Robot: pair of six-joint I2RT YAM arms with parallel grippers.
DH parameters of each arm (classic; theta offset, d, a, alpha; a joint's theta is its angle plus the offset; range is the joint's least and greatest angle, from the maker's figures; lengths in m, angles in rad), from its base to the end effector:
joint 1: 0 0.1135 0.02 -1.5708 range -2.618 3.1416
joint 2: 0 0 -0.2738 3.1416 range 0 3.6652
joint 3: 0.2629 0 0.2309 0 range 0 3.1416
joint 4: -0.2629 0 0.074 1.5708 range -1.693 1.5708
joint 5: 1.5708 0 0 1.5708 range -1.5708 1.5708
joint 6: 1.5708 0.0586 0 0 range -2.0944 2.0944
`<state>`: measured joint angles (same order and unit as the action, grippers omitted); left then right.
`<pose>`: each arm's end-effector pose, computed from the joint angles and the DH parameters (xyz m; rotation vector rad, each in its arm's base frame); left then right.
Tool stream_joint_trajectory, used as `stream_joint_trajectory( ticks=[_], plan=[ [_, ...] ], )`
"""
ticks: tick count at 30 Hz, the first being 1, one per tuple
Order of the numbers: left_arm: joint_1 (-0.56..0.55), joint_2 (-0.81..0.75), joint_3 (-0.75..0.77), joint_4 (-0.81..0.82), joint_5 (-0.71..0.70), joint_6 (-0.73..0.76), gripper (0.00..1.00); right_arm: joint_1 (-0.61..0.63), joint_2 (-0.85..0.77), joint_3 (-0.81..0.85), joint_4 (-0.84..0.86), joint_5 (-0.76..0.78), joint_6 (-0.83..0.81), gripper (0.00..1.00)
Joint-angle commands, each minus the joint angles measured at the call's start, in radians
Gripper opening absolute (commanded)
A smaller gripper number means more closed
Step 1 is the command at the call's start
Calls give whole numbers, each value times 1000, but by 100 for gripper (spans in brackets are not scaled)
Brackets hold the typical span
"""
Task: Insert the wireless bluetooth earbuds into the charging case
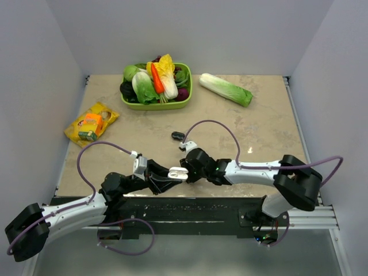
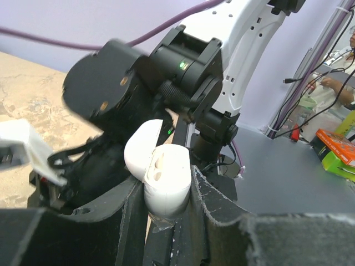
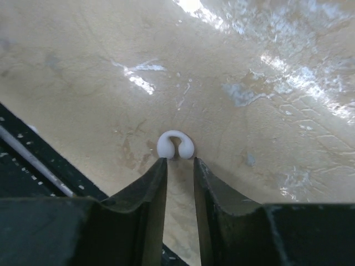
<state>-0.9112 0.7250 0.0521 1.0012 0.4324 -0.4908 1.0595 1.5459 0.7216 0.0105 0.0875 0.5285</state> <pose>0.0708 -0.1314 0.2440 0.6915 1.2423 -1.4529 0.1510 0.2587 0.1681 -0.6089 2.4038 0.6271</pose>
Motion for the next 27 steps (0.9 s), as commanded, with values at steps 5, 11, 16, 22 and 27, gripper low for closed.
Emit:
stream_joint_trajectory(
  ticks=[5,11,16,22,27],
  plan=[
    [-5,-15,-29,53,-18,-8,0,-9,-121,39,-75,95,-84,37],
    [-6,-21,-23,48,-18,-9,0,-27,31,102,-53,42,-104,44],
    [-6,-47,-28,14,-26,-2,0,-27,60,99,-17,-15,-87,56],
    [-6,-47,-28,16,-24,1,0,-27,83,93,-4,-34,-74,59],
    [-6,-44,-24,16,-23,3,0,-27,97,93,11,-38,-73,52]
  ],
)
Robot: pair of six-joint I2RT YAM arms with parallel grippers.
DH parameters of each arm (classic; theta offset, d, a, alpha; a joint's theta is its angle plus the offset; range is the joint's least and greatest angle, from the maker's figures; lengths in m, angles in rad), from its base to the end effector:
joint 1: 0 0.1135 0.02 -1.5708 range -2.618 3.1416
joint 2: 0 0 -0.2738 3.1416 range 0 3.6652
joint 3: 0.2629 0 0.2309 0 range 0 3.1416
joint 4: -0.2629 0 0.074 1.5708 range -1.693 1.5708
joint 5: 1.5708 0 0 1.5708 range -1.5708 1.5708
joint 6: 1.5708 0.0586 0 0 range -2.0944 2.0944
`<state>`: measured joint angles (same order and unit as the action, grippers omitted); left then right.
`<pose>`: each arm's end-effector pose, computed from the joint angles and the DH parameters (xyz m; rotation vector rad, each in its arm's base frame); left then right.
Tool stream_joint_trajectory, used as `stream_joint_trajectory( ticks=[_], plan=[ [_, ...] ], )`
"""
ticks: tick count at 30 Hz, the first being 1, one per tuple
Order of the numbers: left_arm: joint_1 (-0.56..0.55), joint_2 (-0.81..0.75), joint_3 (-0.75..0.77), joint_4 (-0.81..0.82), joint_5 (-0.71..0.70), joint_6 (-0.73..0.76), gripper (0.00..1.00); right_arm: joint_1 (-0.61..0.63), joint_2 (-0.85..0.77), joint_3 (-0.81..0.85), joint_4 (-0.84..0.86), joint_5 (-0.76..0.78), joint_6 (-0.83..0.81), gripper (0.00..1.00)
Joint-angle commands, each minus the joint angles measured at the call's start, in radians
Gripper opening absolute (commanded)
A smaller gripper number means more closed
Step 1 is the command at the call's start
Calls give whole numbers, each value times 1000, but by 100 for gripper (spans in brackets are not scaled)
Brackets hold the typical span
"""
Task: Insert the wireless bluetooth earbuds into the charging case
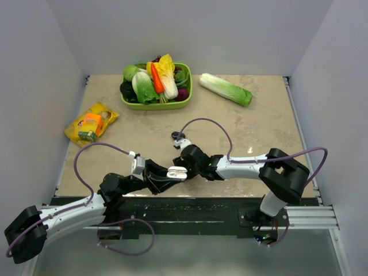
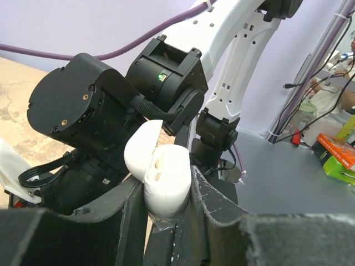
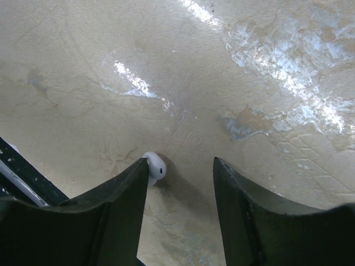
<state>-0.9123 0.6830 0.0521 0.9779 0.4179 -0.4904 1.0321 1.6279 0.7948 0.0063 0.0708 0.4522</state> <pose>0.0687 -0.1277 0.2466 0.6759 1.2243 -1.4478 0.1676 0.2723 0.1648 -0.6772 2.3899 0.5901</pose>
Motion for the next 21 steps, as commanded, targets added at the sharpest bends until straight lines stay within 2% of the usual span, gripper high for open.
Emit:
stream_joint_trajectory(
  ticks=[1,7,9,13,17,21],
  plan=[
    [-5,-2,-26,39,-7,3,0,0,20,18,17,-26,3,50],
    [-5,-2,-26,39,-4,3,0,0,23,-2,50,-63,20,21],
    [-7,-2,-24,41,-4,1,0,0,24,-8,60,-68,25,16],
    [-5,-2,-26,41,-2,0,0,0,9,-25,70,-66,48,0],
    [-7,-3,-26,41,-4,0,0,-10,-49,-64,81,-36,78,0],
    [-5,-3,-24,41,-8,1,0,-73,-167,-124,107,-12,129,0]
  ],
)
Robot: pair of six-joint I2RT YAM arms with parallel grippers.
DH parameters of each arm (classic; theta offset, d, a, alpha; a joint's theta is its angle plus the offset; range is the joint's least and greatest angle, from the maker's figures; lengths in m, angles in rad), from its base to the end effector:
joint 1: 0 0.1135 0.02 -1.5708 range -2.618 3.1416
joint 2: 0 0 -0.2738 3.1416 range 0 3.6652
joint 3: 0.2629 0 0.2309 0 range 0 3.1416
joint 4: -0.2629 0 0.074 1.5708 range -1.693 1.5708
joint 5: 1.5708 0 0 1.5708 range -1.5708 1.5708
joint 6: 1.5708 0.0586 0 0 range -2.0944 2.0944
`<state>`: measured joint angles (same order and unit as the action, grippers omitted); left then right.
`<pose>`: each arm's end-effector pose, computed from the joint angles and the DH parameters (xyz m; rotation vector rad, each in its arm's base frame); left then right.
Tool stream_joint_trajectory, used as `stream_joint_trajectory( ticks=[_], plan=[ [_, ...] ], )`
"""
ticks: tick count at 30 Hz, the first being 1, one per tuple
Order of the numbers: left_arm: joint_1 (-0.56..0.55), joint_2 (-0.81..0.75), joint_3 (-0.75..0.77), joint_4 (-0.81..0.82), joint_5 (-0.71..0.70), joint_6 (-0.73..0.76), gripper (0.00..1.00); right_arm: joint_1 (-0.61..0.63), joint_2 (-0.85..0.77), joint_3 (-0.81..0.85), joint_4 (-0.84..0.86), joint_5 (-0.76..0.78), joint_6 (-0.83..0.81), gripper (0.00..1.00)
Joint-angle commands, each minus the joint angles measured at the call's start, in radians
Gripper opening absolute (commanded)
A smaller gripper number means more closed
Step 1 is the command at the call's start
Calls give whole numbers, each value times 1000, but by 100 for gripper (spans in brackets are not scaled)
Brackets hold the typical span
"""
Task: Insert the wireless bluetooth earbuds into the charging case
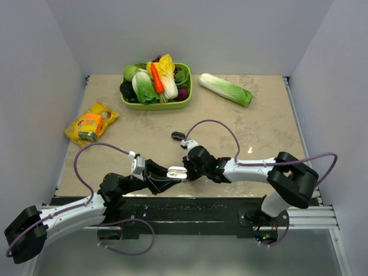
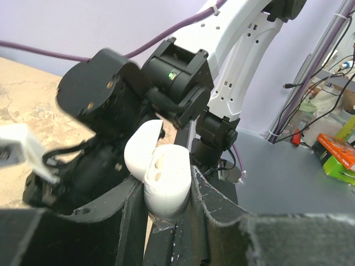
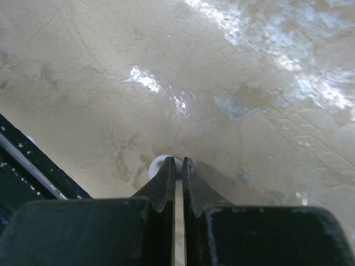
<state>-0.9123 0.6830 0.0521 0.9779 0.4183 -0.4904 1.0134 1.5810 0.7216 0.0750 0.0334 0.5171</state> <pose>0.0687 -0.1277 0.2466 0.6762 1.2242 -1.4480 0.1644 0.2600 0.1639 -0.5895 2.3962 0.6793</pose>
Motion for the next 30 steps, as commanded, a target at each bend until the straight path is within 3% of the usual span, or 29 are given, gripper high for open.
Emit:
stream_joint_trajectory(
  ticks=[1,10,16,22,23,26,30],
  plan=[
    [-7,-2,-24,42,-10,3,0,-68,-142,-63,40,34,69,0],
    [-7,29,-35,85,-32,-5,0,-202,-302,-177,26,221,251,0],
    [-7,43,-37,113,-53,-13,0,-282,-260,-205,37,345,467,0],
    [-7,46,-38,116,-70,-17,0,-311,-179,-200,54,347,543,0],
    [-7,46,-38,116,-73,-19,0,-312,-161,-195,49,333,540,11],
    [-8,41,-43,113,-78,-20,0,-315,-141,-189,51,319,532,28],
    [-8,39,-46,111,-81,-20,0,-315,-153,-189,32,316,526,43]
  ],
)
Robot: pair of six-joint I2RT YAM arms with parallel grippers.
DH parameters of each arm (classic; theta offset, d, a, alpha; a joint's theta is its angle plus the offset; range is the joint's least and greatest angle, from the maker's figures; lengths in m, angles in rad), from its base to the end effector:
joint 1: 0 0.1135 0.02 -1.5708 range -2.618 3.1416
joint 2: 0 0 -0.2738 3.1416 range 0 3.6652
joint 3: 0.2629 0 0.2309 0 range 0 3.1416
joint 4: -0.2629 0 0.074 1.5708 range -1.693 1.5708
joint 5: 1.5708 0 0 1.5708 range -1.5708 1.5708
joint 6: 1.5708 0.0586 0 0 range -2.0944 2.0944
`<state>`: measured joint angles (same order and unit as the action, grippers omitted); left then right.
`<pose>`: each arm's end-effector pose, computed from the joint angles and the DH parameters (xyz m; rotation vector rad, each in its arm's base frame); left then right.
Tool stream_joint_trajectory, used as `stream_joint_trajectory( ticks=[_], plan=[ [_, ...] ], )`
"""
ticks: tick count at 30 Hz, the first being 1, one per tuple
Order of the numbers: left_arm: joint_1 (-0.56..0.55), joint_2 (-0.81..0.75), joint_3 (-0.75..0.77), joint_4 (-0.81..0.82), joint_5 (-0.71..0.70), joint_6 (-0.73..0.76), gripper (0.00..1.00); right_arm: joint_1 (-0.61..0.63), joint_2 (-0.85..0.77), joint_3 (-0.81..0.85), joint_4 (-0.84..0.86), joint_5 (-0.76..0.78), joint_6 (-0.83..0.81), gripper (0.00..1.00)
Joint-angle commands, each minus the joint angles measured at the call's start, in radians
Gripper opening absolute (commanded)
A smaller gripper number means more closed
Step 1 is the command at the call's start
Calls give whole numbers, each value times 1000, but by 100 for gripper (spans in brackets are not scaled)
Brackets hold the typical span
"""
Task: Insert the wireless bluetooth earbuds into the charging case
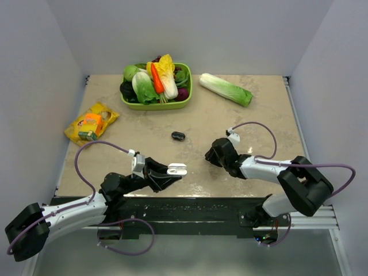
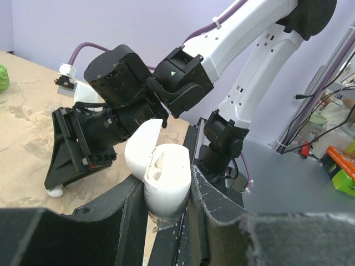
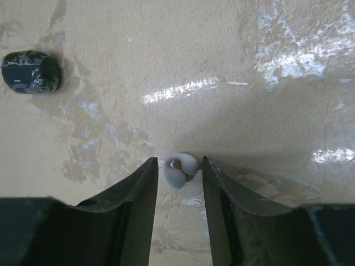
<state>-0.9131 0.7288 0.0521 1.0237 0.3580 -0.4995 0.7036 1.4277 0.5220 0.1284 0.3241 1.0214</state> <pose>0.0744 -0.1300 0.2468 0.6133 1.2405 -1.4238 0.2089 0.1528 0.1552 0.5297 2.2903 0.4968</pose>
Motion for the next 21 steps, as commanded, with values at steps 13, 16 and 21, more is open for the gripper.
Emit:
stream_joint_trajectory(
  ticks=[13,16,21],
  plan=[
    [-9,4,-47,67,-24,-13,0,-6,-292,22,-219,34,-294,39],
    [-10,15,-47,75,-22,-13,0,-3,-276,30,-253,-25,-365,0],
    [-10,46,-38,93,-16,-17,0,-3,-201,-5,-210,-62,-353,0]
  ],
)
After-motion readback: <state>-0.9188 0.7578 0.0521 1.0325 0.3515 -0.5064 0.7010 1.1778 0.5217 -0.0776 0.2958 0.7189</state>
